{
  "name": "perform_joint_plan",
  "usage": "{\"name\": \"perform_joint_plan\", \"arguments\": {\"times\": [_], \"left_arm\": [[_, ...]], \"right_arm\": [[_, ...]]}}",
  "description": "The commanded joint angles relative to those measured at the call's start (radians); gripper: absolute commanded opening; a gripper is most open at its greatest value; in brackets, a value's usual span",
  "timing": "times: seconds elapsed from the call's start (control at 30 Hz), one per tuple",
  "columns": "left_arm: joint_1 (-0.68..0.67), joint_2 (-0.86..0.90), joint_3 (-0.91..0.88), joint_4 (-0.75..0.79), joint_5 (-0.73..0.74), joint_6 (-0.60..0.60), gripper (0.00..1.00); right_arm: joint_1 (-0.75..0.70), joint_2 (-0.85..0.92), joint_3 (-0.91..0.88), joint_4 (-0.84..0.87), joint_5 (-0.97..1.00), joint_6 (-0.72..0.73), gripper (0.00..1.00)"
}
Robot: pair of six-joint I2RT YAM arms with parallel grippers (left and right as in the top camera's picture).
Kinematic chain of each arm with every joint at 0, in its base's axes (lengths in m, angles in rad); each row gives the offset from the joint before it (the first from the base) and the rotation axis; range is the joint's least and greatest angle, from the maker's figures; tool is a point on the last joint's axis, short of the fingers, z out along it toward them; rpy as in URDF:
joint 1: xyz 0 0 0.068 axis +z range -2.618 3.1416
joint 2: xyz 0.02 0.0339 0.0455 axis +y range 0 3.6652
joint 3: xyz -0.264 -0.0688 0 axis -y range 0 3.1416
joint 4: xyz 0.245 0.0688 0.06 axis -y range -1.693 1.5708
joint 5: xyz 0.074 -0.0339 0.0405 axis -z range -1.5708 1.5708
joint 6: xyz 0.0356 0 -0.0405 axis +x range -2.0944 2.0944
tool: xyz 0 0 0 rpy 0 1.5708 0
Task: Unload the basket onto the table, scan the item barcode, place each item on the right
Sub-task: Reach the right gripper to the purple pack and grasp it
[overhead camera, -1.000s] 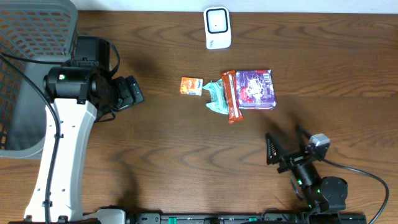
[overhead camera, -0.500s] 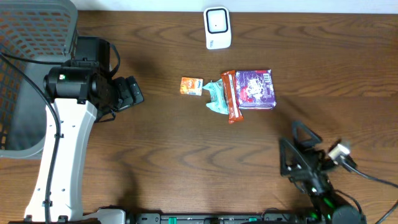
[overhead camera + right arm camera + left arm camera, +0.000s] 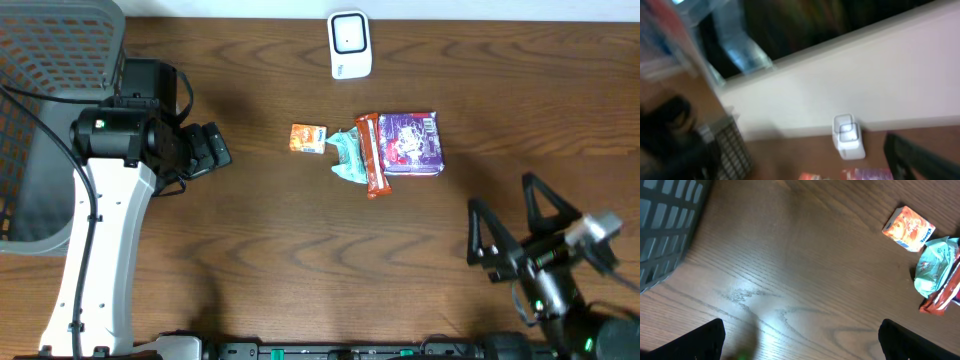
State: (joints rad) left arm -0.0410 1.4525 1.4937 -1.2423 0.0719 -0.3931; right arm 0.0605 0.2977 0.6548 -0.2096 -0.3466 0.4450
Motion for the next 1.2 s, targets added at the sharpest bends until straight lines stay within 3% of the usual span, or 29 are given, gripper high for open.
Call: {"name": "perform_joint_plan", "arguments": {"times": [0.0,0.13,0.27,0.43,0.7,0.93,1.17], "left_arm": [[0.002,0.007,-0.005,-0.003,-0.010,-0.009,0.98],[0.002,0.007,-0.005,-0.003,-0.010,-0.009,0.98],[0.002,0.007,-0.005,-0.003,-0.010,-0.009,0.98],[0.002,0.007,-0.005,-0.003,-0.010,-0.009,0.98],[0.002,0.007,-0.005,-0.003,-0.010,-0.009,0.98],[0.002,0.007,-0.005,-0.003,-0.010,-0.009,0.98],[0.002,0.007,-0.005,-0.003,-0.010,-0.009,0.98]], "right_arm": [[-0.006,0.185,0.180,-0.200,-0.001,-0.272,0.99],[-0.006,0.460,0.401,-0.516,-0.034,-0.386,0.99],[-0.006,0.632,0.505,-0.652,-0.101,-0.401,0.99],[-0.006,0.764,0.525,-0.658,-0.261,-0.377,0.99],[-0.006,0.911,0.525,-0.659,-0.265,-0.364,0.99],[-0.015,1.010,0.525,-0.641,-0.032,-0.305,0.99],[-0.054,1.115,0.525,-0.515,-0.025,-0.296,0.99]]}}
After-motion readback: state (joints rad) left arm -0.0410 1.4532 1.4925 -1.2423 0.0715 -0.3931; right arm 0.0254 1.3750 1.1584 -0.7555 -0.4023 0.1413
